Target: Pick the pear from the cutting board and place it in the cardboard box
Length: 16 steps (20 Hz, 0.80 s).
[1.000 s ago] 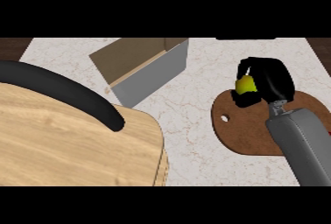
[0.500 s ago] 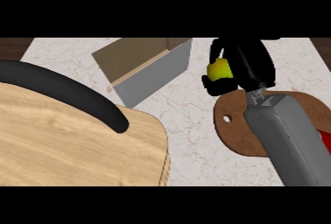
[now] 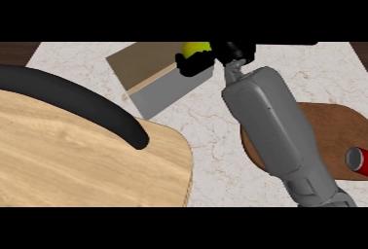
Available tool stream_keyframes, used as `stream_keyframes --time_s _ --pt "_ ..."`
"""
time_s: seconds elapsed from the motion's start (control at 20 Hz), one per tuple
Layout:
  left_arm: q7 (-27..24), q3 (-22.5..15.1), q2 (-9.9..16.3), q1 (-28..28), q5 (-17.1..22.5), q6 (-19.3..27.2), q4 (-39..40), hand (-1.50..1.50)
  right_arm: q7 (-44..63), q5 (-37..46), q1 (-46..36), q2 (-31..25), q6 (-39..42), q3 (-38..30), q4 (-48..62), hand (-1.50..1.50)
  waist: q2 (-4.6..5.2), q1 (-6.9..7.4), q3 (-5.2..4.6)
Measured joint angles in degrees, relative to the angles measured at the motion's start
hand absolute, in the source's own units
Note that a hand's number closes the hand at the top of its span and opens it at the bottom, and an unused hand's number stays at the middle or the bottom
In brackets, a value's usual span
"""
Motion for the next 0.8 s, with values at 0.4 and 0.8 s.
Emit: stream_keyframes --time_s 0.4,0.8 --pt "1.3 -0.6 -0.9 -1.3 -1.1 0.1 -0.3 0.0 -2.3 -6.4 -11.7 1.9 -8.4 -4.2 21.1 1.5 0.54 1.43 -0.07" --pt "0.2 -1.3 -1.5 -3.8 -1.6 -0.5 1.1 0.0 -5.5 -9.3 -20.0 2.2 -15.1 -5.1 38.9 1.5 1.33 3.39 -0.06"
